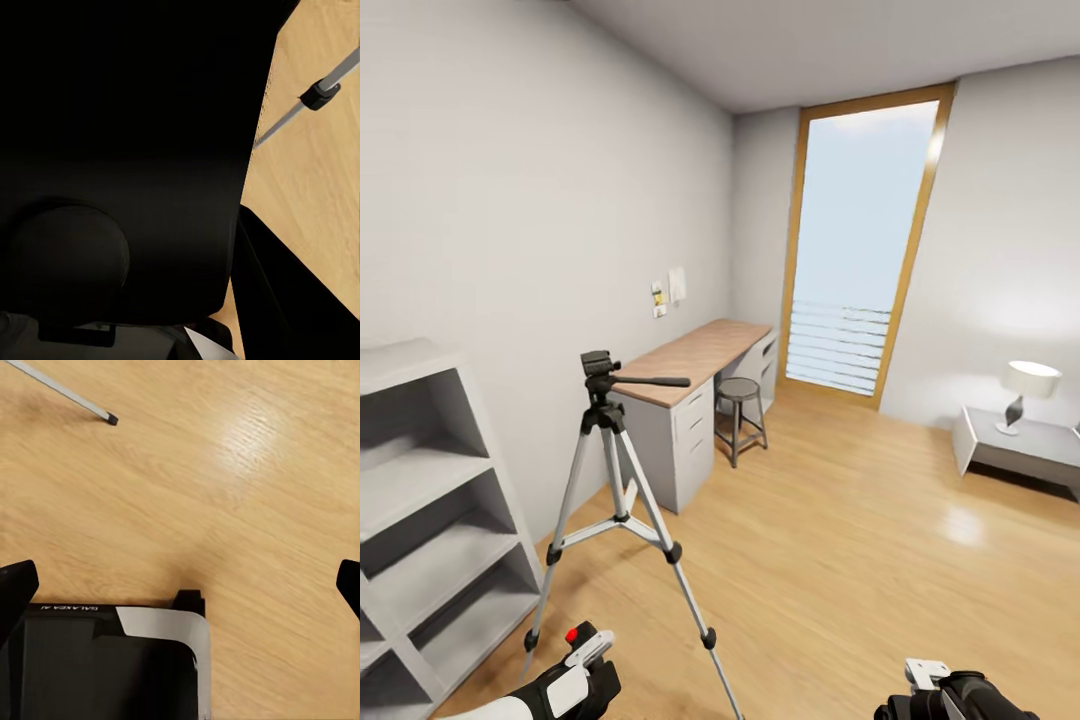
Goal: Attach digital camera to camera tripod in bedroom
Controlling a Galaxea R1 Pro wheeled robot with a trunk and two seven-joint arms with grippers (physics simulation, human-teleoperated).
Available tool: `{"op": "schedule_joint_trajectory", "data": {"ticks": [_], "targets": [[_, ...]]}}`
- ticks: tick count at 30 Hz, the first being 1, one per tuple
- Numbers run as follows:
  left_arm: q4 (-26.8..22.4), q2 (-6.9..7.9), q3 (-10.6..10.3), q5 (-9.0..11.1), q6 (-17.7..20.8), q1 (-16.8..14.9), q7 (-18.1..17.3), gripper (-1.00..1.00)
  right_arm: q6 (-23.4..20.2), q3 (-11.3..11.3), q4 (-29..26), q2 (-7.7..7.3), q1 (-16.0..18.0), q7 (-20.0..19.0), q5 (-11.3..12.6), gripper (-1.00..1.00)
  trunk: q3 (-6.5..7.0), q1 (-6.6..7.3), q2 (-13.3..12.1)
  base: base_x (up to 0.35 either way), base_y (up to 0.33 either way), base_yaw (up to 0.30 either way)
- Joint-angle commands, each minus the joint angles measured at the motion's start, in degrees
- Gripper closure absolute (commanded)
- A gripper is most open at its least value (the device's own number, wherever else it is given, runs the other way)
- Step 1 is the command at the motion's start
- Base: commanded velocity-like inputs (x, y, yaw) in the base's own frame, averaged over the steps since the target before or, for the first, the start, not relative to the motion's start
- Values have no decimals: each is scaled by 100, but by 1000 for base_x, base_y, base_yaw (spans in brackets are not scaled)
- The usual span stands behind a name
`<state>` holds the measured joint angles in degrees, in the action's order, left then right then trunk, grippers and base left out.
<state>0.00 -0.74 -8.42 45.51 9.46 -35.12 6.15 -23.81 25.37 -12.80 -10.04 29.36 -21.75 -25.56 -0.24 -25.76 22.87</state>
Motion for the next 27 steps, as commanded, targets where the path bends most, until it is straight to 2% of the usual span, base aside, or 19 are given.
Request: {"op": "schedule_joint_trajectory", "data": {"ticks": [1, 22, 27], "targets": [[0, -3, -53, 37, 21, -4, 12, 100, -24, 48, -12, 2, -1, -43, -60, -100, -3, -2, 5, 0, 0, 275], [0, -6, -54, 33, 21, -4, 9, 100, -22, 47, -11, 8, -1, -58, -55, -100, -3, -2, 5, 0, 0, 275], [0, -6, -54, 29, 21, -4, 9, 100, -25, 47, -5, 9, -1, -58, -53, -100, -3, -2, 5, 0, 0, 146]]}}
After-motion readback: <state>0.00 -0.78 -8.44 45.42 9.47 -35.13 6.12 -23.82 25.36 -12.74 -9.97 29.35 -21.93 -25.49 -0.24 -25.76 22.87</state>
